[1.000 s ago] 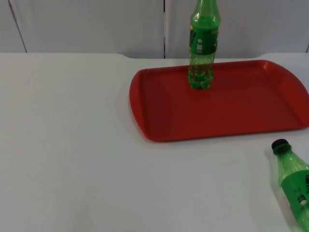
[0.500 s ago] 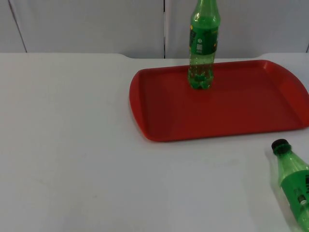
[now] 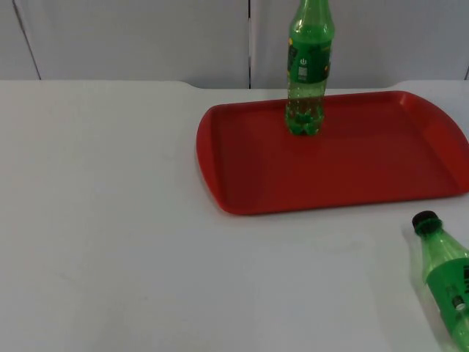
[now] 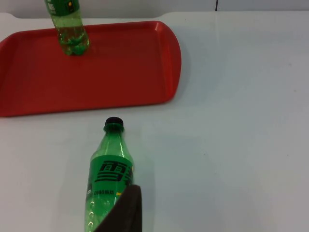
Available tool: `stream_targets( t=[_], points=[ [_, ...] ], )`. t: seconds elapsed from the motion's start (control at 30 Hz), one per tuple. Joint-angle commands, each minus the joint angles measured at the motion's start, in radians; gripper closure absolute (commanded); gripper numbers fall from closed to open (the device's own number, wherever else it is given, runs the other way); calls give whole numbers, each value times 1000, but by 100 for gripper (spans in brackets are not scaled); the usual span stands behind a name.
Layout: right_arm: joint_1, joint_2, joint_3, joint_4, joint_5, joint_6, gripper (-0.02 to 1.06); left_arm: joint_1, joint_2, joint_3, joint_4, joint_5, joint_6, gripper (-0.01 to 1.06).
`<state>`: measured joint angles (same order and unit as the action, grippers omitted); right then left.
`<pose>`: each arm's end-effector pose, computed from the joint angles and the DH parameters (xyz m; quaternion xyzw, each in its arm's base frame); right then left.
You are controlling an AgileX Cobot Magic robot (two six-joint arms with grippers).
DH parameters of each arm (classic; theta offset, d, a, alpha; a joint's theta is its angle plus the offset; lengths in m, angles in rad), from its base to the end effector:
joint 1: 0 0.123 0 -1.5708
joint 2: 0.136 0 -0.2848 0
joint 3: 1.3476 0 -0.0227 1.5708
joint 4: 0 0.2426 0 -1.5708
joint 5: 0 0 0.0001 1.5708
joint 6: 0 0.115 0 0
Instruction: Place the bottle upright on the tray.
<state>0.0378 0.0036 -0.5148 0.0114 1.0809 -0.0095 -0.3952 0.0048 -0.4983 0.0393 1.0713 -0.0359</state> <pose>0.0074 0.0014 0.2646 -0.0205 0.8553 0.0130 0.5175 0.0105 -0.0001 0.2608 0.1524 0.8438 -0.0908 0.5064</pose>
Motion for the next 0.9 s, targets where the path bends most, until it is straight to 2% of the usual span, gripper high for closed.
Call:
stream_targets(
  t=[0.0,0.87],
  points=[
    [-8,-4,-1,0,-4,-3,0,0,-5,3,-14,3,-10,0],
    [-8,-4,-1,-5,-4,-3,0,0,-5,3,-14,3,-10,0]
  ],
)
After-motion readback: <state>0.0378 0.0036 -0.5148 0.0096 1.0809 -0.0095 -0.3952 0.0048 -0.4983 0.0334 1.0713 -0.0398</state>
